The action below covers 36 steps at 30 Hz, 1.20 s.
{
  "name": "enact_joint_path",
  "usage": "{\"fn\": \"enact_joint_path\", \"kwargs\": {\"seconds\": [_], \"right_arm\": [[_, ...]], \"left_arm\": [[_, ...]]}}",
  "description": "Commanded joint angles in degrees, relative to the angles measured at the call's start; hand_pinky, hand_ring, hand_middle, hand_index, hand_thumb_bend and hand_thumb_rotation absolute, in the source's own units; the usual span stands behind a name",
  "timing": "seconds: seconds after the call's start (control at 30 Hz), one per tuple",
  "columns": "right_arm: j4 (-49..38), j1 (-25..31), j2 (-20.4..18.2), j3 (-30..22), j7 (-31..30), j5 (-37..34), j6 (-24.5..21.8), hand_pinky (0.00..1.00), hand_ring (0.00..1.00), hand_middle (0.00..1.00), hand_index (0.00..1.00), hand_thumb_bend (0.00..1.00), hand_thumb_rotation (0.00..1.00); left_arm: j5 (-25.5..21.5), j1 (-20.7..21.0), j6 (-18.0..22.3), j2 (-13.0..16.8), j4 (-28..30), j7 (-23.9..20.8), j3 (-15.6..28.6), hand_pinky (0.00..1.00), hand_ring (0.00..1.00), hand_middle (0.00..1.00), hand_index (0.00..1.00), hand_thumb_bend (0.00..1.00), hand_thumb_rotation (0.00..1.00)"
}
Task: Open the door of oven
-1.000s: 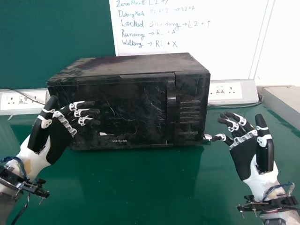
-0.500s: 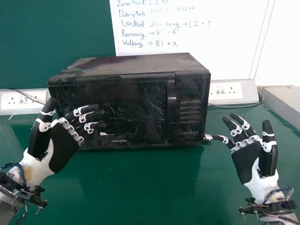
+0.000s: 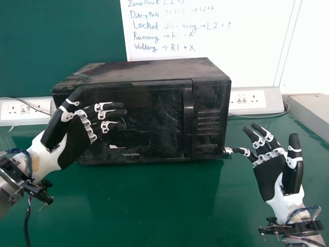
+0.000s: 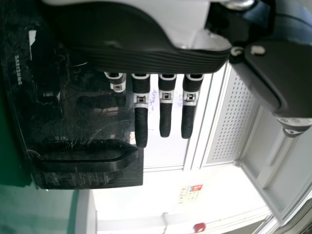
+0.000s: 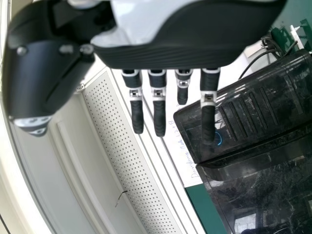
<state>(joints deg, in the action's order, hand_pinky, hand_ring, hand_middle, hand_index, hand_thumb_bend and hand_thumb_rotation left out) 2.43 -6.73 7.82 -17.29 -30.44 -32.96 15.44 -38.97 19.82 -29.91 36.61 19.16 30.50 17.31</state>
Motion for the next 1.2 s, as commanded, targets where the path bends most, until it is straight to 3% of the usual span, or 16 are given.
{"fn": "enact_joint_path", "kwargs": {"seconds": [0.0, 0.17, 0.53, 0.67, 0.73, 0.93, 1.17], "right_arm": [[-1.00, 0.35, -0.60, 0.22, 0.08, 0.12, 0.62, 0.57, 0.70, 0.84, 0.80, 0.99, 0.79], [-1.42, 0.77, -0.81, 0.19, -0.09, -0.20, 0.60, 0.57, 0.70, 0.84, 0.80, 1.00, 0.79], [-2.77, 1.86, -1.88, 0.32, 0.60, -0.36, 0.83, 0.57, 0.71, 0.84, 0.79, 1.00, 0.79], [-2.72, 2.02, -2.24, 0.43, 0.59, -0.45, 1.07, 0.57, 0.71, 0.84, 0.79, 1.00, 0.79], [-2.64, 2.08, -2.28, 0.49, -0.10, -1.20, 0.84, 0.58, 0.74, 0.85, 0.80, 1.00, 0.80], [-1.71, 1.71, -2.67, 0.30, -2.30, -3.24, 1.47, 0.75, 0.94, 0.98, 0.97, 1.00, 0.87], [-1.85, 1.89, -3.33, 0.12, -1.97, -2.80, 2.17, 0.79, 0.96, 1.00, 1.00, 1.00, 0.90]], "left_arm": [[0.41, 2.37, -1.83, 0.77, -1.42, 0.16, -1.17, 0.51, 0.67, 0.77, 0.79, 0.92, 0.81], [3.48, 6.13, -2.47, 1.06, -3.19, 0.62, -4.24, 0.52, 0.68, 0.77, 0.79, 0.91, 0.82], [4.86, 14.21, -9.45, -2.69, -8.33, -0.23, -9.89, 0.53, 0.71, 0.84, 0.80, 0.95, 0.81], [5.45, 16.37, -9.20, -4.00, -11.35, 1.76, -11.47, 0.53, 0.74, 0.88, 0.82, 0.99, 0.82], [5.71, 17.10, -8.78, -4.72, -12.57, 2.53, -11.95, 0.54, 0.75, 0.90, 0.83, 1.00, 0.82], [6.70, 18.11, -8.15, -6.46, -14.16, 3.73, -12.55, 0.54, 0.76, 0.90, 0.84, 1.00, 0.81], [7.15, 18.55, -9.46, -7.59, -14.69, 4.48, -12.80, 0.54, 0.77, 0.91, 0.85, 1.00, 0.81]]}}
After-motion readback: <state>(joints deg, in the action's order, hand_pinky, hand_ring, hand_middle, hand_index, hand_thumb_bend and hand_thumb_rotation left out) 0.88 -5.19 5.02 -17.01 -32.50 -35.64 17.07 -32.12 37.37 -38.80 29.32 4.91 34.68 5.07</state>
